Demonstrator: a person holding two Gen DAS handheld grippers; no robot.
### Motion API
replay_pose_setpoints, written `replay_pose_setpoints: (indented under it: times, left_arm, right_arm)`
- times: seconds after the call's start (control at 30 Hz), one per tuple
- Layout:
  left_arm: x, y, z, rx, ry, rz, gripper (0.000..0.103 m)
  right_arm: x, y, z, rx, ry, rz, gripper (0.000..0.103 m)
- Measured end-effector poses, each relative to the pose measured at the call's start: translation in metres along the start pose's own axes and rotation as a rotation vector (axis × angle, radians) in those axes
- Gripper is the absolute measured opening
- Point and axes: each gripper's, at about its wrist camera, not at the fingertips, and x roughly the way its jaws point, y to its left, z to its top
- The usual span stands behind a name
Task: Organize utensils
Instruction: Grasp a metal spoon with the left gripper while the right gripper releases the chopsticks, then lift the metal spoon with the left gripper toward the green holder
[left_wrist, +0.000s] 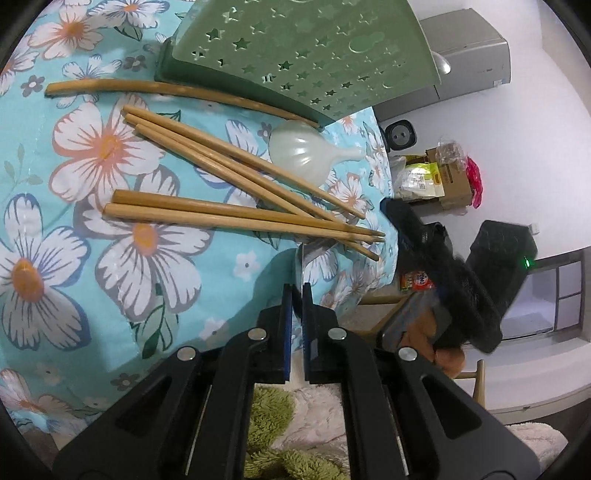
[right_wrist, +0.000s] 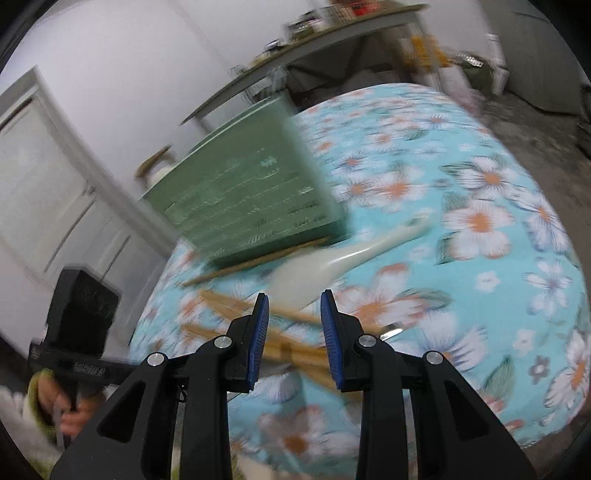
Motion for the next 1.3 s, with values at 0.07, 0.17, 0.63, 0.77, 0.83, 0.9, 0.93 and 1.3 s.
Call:
replay_pose_setpoints:
  times: [0.07, 0.17, 0.63, 0.77, 0.83, 0.9, 0.93, 1.3]
  left_arm:
    - [-0.001, 0.000, -0.001, 0.002, 0.004, -0.004, 0.004]
    - [-0.008, 0.003, -0.004, 0.008, 0.004, 0.002, 0.004]
    - [-0.070, 0.016, -0.019, 0.104, -0.048, 0.017, 0.005]
    - [-0.098, 0.019, -0.025, 0.141, -0.108, 0.010, 0.005]
    - [-0.106, 0.021, -0.026, 0.140, -0.127, -0.014, 0.004]
    - [-0.116, 0.023, -0.027, 0.145, -0.156, -0.035, 0.004]
    - [-0.119, 0.024, -0.027, 0.144, -0.165, -0.039, 0.004]
    - [-0.118, 0.038, -0.008, 0.088, -0.270, -0.038, 0.004]
  right_arm:
    - [0.003, 0.011, -0.007, -0.045, 0.044, 0.014, 0.029]
    - [0.009, 0.016, -0.017, -0.062, 0.095, 0.036, 0.029]
    - [0.028, 0.017, -0.018, -0.101, 0.138, -0.146, 0.028]
    - [0.026, 0.007, -0.014, -0.069, 0.130, -0.166, 0.028]
    - [0.026, 0.005, -0.014, -0.056, 0.132, -0.174, 0.028]
    - [0.025, 0.003, -0.013, -0.045, 0.130, -0.177, 0.028]
    - [0.024, 0.002, -0.013, -0.044, 0.131, -0.181, 0.028]
    - [-0.016, -0.019, 0.008, 0.100, 0.082, -0.056, 0.029]
